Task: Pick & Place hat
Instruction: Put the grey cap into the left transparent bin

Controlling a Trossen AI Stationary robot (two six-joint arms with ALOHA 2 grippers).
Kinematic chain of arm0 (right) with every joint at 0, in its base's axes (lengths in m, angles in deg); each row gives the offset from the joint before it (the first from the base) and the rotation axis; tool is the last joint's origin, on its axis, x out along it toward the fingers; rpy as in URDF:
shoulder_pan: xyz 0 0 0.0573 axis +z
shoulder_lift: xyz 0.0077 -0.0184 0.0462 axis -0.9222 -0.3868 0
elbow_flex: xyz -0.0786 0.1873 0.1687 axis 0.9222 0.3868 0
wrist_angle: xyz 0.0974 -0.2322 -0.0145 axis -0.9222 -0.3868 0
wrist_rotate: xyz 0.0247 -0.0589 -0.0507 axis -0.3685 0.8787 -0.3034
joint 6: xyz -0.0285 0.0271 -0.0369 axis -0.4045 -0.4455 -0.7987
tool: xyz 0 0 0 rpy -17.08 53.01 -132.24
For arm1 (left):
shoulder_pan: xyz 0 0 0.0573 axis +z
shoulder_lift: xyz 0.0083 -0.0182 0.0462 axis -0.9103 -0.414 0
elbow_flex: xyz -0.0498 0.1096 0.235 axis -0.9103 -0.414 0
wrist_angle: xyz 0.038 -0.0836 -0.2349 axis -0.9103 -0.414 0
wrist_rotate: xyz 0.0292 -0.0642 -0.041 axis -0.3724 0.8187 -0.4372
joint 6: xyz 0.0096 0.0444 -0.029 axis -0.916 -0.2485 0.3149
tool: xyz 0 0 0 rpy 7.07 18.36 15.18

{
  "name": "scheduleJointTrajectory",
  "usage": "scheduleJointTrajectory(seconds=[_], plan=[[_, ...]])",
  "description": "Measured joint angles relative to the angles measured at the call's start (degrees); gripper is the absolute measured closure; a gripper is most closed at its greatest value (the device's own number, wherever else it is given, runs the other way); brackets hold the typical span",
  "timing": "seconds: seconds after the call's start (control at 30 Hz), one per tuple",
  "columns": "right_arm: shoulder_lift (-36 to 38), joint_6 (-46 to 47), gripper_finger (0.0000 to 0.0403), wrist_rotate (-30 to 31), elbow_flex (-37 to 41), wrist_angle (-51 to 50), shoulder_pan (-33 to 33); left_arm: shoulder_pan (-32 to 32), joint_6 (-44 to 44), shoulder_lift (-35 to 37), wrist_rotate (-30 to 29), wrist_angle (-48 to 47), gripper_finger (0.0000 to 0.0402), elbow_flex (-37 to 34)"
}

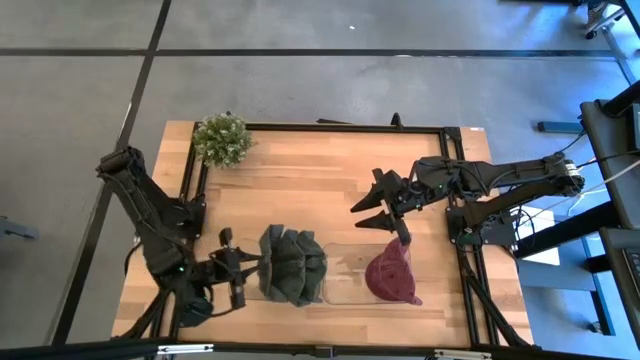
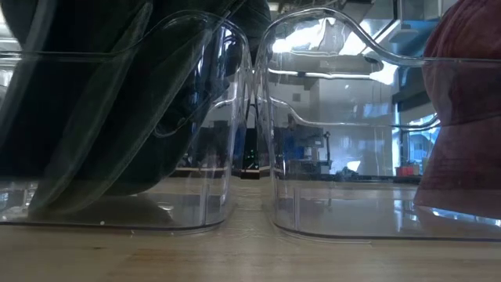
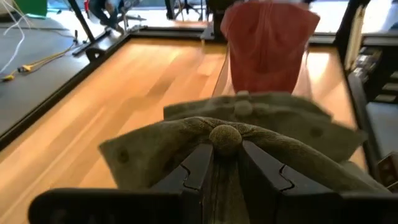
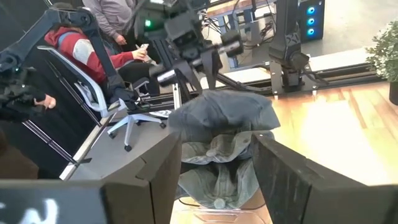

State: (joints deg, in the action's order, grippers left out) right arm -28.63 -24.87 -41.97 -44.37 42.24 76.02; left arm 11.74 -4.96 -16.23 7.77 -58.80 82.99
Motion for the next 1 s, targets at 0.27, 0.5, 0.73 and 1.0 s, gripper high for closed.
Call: scheduleJointTrajectory(seconds=[0.27, 0.5, 0.73, 1.0], plan=[[0.0, 0.02, 0.021, 0.02, 0.0, 0.0, 0.0, 3.43, -0.33, -3.75, 5.34, 2.77, 0.0339, -0.04], [0.0, -0.06, 0.021, 0.53, 0.0, -0.02, 0.02, 3.49, -7.13, -3.57, 6.7, 9.82, 0.0339, -0.04], [-0.02, -0.17, 0.021, 1.88, 0.0, -0.04, 0.0, 7.57, -10.48, -4.13, 9.22, 11.27, 0.0339, -0.03], [-0.02, -0.07, 0.021, 1.86, 0.02, -0.09, 0.02, 9.81, -11.6, -5.14, 12.34, 11.19, 0.0333, -0.02]])
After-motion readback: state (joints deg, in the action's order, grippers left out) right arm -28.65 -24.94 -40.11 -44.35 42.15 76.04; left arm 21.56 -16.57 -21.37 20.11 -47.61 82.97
